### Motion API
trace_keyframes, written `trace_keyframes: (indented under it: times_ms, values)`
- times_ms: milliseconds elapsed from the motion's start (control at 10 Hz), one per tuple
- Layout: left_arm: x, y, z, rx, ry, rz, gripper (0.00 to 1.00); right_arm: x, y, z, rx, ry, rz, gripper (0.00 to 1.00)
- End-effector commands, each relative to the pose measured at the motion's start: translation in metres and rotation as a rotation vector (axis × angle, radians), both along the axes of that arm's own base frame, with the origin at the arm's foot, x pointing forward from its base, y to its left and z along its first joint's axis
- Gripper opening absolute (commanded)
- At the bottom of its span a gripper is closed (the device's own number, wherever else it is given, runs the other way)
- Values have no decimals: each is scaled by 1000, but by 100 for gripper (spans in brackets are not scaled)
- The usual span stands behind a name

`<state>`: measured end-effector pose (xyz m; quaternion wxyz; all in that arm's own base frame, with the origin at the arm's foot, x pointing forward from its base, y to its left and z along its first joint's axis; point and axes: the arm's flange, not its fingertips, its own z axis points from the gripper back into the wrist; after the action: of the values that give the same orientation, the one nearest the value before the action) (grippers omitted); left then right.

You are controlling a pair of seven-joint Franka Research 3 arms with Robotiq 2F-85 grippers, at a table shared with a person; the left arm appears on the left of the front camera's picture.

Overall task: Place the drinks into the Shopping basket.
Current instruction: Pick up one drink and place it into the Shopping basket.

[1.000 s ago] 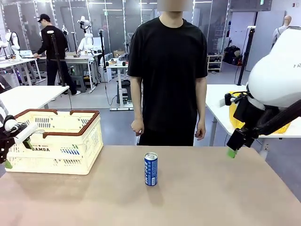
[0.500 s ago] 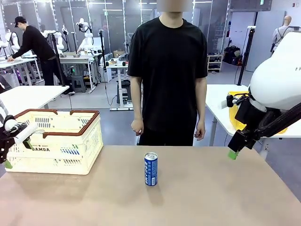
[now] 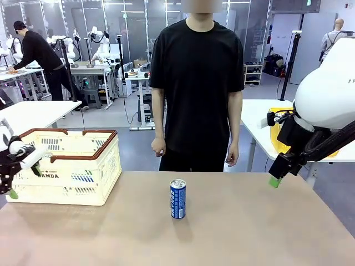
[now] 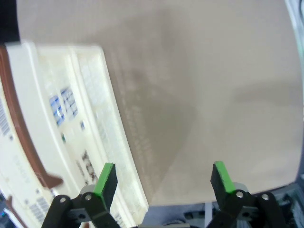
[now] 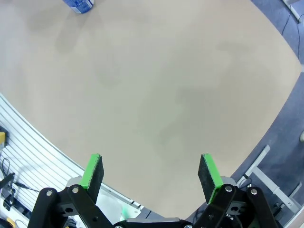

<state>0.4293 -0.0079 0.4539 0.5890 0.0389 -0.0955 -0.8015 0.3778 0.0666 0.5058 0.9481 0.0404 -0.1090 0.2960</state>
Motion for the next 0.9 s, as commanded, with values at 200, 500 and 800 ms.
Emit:
trace_keyframes:
  times_ms: [200, 500, 800]
  values:
    - [-11, -123, 8, -72, 54, -129, 100, -1, 0, 0, 0, 1, 4, 100]
    - [-9, -218, 6, -164, 94, -188, 100, -1, 0, 0, 0, 1, 4, 100]
    - [-2, -254, 0, -180, 75, -150, 100, -1, 0, 0, 0, 1, 4, 100]
